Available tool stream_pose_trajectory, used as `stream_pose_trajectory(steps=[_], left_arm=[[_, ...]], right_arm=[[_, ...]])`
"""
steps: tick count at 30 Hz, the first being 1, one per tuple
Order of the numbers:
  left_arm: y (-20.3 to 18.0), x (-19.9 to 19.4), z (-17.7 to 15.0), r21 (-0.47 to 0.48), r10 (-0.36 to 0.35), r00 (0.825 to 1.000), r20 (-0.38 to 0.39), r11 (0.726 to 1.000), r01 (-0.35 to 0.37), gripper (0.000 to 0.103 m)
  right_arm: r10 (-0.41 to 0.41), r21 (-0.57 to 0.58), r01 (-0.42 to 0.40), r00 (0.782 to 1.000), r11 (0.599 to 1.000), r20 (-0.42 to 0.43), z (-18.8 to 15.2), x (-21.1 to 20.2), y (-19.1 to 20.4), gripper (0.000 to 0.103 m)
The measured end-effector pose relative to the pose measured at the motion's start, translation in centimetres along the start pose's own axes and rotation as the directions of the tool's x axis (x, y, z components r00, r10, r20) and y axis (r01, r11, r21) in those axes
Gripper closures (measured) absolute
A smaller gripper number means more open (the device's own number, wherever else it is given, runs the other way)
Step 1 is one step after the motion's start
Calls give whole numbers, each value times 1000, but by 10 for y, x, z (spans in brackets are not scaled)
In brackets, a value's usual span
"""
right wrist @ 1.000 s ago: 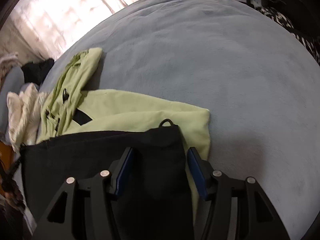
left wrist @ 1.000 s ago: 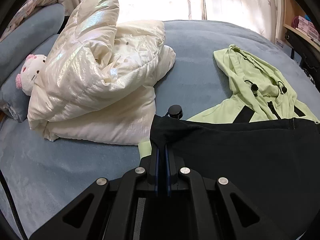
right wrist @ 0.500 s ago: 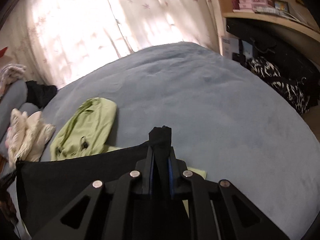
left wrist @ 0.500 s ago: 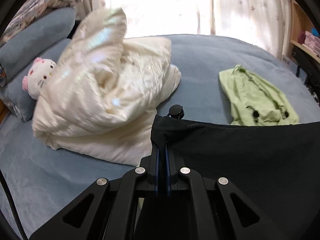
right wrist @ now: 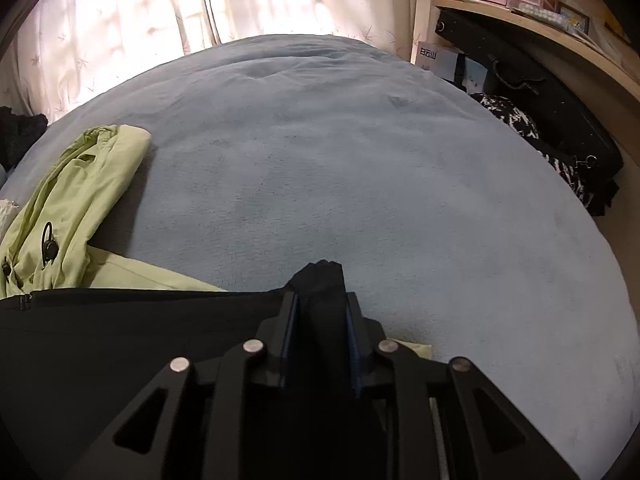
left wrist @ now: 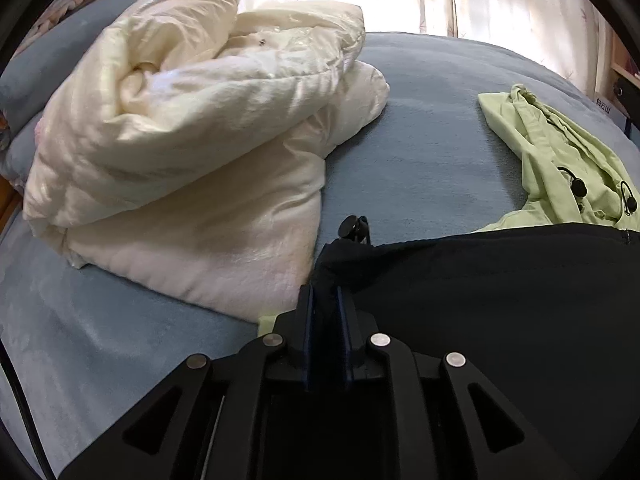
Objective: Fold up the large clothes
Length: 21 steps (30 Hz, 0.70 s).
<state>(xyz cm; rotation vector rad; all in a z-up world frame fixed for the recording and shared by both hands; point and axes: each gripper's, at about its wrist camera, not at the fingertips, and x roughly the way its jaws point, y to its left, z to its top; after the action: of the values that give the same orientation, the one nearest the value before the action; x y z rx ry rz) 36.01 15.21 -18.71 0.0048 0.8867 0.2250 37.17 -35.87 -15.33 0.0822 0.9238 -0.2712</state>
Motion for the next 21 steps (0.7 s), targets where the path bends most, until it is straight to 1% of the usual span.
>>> stream_pose_trajectory(steps=[2, 3, 4, 5, 6, 7, 8, 9, 10, 11, 12, 13, 14, 15, 16, 17, 18, 19, 20, 21], left_arm=[[2, -12, -2, 24, 19, 1000, -7, 1000, -18, 87], [1, -21, -4, 40, 19, 1000, 0, 999, -19, 87], [0, -34, -7, 58, 14, 1000, 21, 998, -15, 87], [0, -53, -11, 75, 10, 998, 59, 997, -14, 87], [-2, -73, -16, 80, -10, 995, 98, 997, 2, 85], [-5, -94, -22, 80, -52, 991, 125, 996, 42, 82], [-8, -109, -27, 80, -91, 986, 138, 994, 81, 76], [-15, -126, -34, 78, -141, 979, 144, 988, 131, 74], [-25, -139, -42, 74, -193, 972, 137, 980, 184, 72], [-33, -147, -50, 69, -232, 965, 123, 972, 225, 69], [-41, -153, -58, 59, -274, 956, 106, 961, 269, 68], [-54, -155, -71, 43, -330, 941, 79, 944, 328, 68], [-64, -154, -80, 43, -361, 931, 54, 932, 359, 68], [-78, -147, -92, 54, -376, 927, 16, 926, 374, 68], [-92, -136, -104, 77, -358, 933, -29, 930, 359, 68], [-98, -128, -113, 101, -326, 943, -62, 938, 331, 68], [-102, -117, -123, 133, -281, 955, -95, 947, 292, 68], [-101, -112, -128, 154, -270, 958, -95, 947, 282, 68], [-94, -110, -129, 170, -267, 961, -68, 946, 275, 68], [-83, -108, -128, 171, -223, 973, -50, 958, 229, 68]], right_arm=[[11, 18, -11, 1000, 1000, 10, 1, -16, -5, 79], [31, 34, -32, 999, 999, 30, 0, -31, -9, 79], [61, 46, -64, 996, 997, 59, -2, -48, -12, 79], [100, 48, -104, 991, 993, 84, -7, -66, -12, 78], [140, 39, -144, 986, 989, 90, -11, -79, -9, 76], [204, 20, -207, 975, 978, 89, -19, -95, -3, 76], [266, -6, -266, 961, 964, 77, -29, -109, 9, 75], [306, -33, -304, 950, 952, 62, -38, -120, 20, 75], [360, -68, -357, 932, 932, 39, -52, -132, 39, 75], [427, -90, -424, 904, 901, 12, -68, -143, 58, 75], [476, -101, -474, 880, 874, -13, -80, -149, 73, 75], [524, -108, -526, 850, 844, -46, -93, -154, 90, 75], [563, -108, -569, 822, 815, -86, -108, -156, 108, 75], [585, -113, -599, 800, 793, -133, -123, -155, 124, 75], [578, -143, -604, 795, 784, -187, -138, -151, 141, 75], [545, -179, -580, 811, 795, -210, -148, -147, 151, 75], [490, -233, -533, 844, 814, -218, -160, -143, 156, 75], [446, -284, -492, 869, 823, -214, -168, -140, 155, 75], [414, -320, -455, 890, 831, -192, -172, -139, 145, 75], [386, -334, -418, 908, 845, -162, -172, -139, 134, 75]])
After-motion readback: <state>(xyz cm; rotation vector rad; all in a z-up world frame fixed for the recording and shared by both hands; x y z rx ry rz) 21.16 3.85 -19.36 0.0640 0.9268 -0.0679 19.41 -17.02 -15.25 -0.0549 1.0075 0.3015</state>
